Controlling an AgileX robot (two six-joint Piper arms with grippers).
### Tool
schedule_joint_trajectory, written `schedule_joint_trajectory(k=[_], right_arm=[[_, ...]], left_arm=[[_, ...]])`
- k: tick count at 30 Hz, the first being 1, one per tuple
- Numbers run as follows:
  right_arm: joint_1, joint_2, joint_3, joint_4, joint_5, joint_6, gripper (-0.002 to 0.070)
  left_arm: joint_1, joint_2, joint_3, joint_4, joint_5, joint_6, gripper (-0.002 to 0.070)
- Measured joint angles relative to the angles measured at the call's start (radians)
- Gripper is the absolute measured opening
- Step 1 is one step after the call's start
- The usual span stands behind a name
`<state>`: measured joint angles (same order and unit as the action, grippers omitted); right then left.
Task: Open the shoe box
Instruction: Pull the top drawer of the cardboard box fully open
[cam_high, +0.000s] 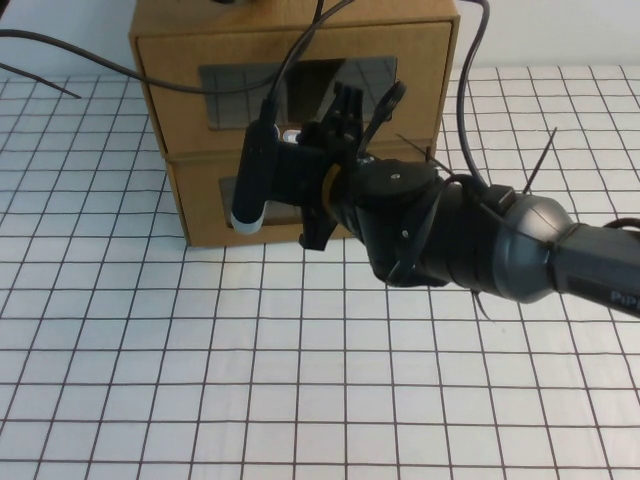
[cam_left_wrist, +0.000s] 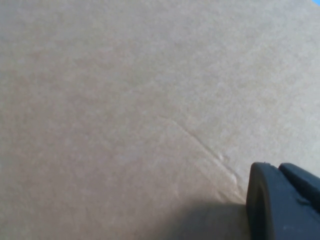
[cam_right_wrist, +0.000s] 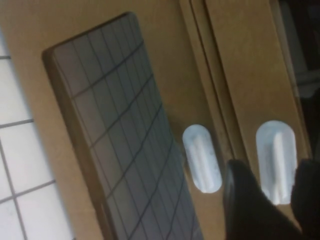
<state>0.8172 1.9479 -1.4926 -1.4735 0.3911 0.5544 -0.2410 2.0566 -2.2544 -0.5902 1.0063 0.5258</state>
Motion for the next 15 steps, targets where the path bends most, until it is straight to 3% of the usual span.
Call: schedule_joint_trajectory(k=[15], right_arm=[[-0.019,0.031,-0.004,-0.060,-0.023,0.000,0.0197]], left_arm=[[0.000,0.000,0.000,-0.003,0.004,0.000,-0.0002]])
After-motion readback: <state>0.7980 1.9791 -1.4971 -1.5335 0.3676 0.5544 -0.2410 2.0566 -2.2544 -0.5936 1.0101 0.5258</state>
